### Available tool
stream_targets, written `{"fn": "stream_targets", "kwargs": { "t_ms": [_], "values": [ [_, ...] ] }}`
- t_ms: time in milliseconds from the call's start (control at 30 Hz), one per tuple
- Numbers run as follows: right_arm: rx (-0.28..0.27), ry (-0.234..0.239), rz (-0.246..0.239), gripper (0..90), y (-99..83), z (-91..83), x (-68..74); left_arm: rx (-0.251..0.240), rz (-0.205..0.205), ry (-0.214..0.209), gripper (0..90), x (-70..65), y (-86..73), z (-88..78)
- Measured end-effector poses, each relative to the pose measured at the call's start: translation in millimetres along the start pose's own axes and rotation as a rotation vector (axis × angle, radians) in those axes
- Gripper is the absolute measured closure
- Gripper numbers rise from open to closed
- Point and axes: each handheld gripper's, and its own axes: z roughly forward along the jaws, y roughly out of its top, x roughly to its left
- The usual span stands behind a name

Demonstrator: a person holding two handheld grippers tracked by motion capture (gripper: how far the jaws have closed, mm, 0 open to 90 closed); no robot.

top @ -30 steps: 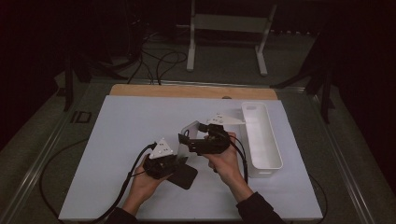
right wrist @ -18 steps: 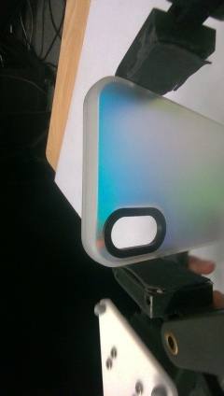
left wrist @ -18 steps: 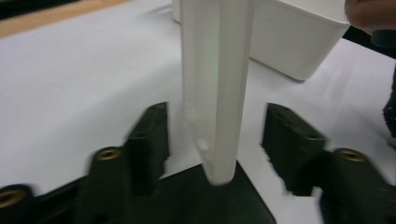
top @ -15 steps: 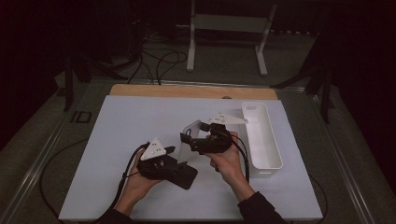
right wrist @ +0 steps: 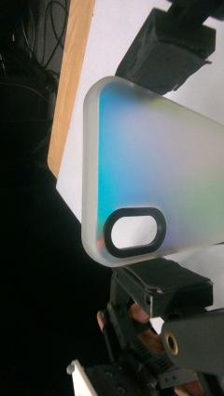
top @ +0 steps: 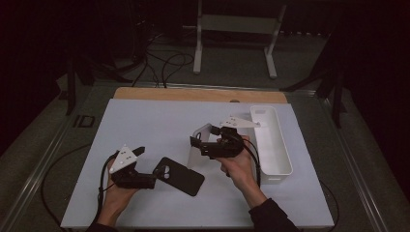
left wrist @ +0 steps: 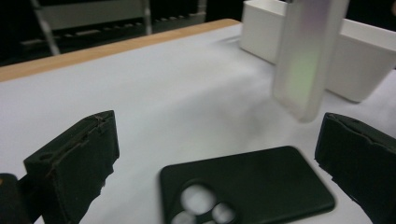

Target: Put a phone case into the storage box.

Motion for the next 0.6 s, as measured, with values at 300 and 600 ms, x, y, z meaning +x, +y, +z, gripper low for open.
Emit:
{"fn": "stream_targets", "kwargs": {
  "t_ms": [300,600],
  "values": [
    [-0.004,-0.009,0.003,17.1,1.6,-2.4,-3.7,-0.003,0.019,0.07,0.0,12.9,-20.7,-18.4],
    [-0.004,-0.024,-0.003,17.1,5.5,-5.2,-6.7,0.008,0.004,0.1,0.0,19.0,-36.6,-31.0]
  ]
}}
